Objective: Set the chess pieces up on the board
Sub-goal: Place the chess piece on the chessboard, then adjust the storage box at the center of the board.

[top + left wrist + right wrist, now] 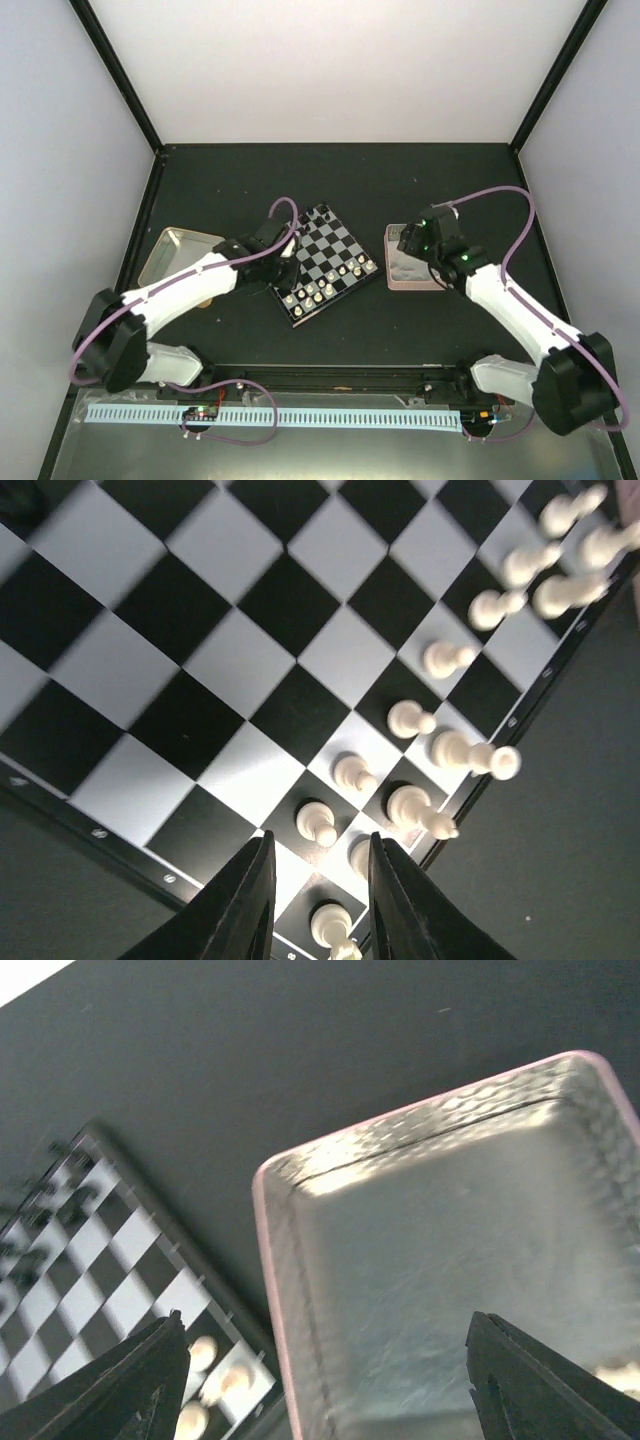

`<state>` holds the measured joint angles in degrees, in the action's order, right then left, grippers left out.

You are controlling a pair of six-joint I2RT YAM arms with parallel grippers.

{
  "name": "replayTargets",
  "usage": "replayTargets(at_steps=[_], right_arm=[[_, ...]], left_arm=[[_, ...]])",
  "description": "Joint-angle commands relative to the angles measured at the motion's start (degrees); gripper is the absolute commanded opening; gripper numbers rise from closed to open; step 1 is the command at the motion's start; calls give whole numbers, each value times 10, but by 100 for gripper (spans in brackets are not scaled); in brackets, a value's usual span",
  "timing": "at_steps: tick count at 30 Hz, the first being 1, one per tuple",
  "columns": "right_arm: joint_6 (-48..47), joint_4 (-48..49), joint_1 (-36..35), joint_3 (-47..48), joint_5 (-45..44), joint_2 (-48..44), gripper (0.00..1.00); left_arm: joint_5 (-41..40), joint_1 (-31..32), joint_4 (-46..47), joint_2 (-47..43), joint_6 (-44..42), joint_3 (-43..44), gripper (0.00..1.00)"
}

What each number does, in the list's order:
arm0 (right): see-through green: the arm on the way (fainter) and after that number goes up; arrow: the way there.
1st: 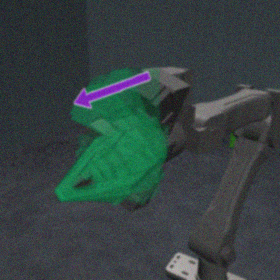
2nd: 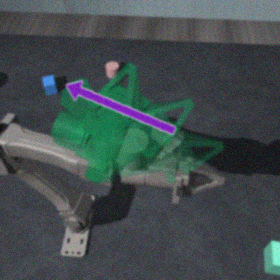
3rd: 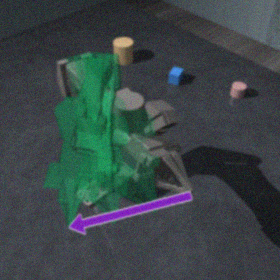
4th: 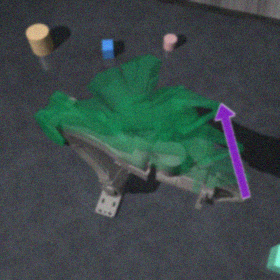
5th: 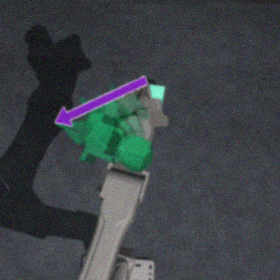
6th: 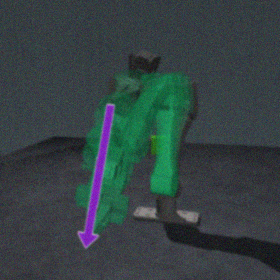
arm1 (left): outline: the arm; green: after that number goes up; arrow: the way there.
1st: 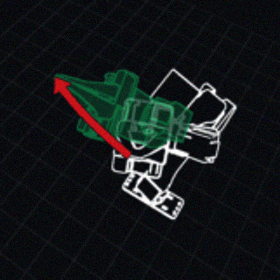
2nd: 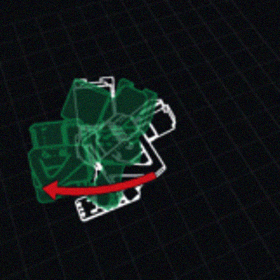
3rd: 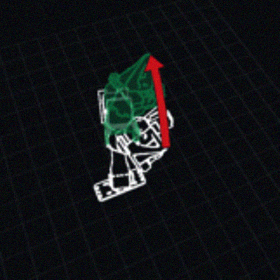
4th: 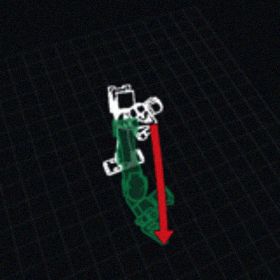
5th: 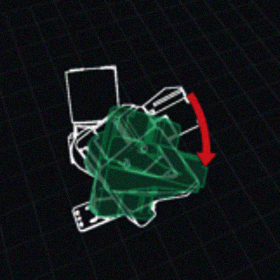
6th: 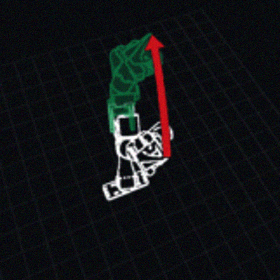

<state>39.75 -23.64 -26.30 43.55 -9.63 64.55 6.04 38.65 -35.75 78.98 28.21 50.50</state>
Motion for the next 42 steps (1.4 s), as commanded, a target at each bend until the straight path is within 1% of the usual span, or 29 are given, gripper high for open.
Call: replayTargets(at_steps=[1, 5, 7, 10, 13, 19, 23, 25, 29, 31, 35, 42], right_arm=[[74, 3, 74, 33, 13, 69, 77], [110, 17, 128, 80, 38, 151, 77], [119, 11, 141, 115, 34, 191, 76], [130, 5, 151, 151, 25, 244, 74], [148, -5, 159, 176, 24, 288, 70], [175, -8, 164, 198, 16, 343, 60], [168, -6, 168, 209, 15, 366, 48], [148, -4, 170, 218, 20, 379, 42], [100, -21, 171, 237, 62, 405, 34], [86, -18, 171, 229, 78, 405, 30], [55, -7, 171, 210, 111, 400, 19], [-25, -19, 168, 190, 172, 370, 14]], left_arm=[[-81, 2, 6, -96, 16, 14, 26], [-117, 2, 37, -196, 18, -11, 30], [-128, 2, 57, -235, 14, -28, 33], [-136, 1, 83, -280, 7, -56, 36], [-138, 0, 93, -304, 4, -71, 40], [-136, -1, 83, -299, -1, -65, 41], [-131, -1, 81, -292, -3, -64, 41], [-130, -1, 81, -290, -3, -64, 41], [-129, -2, 73, -288, -6, -59, 41], [-130, -2, 64, -286, -12, -50, 41], [-128, -3, 58, -278, -17, -37, 41], [-108, -3, 63, -262, -9, -38, 41]])
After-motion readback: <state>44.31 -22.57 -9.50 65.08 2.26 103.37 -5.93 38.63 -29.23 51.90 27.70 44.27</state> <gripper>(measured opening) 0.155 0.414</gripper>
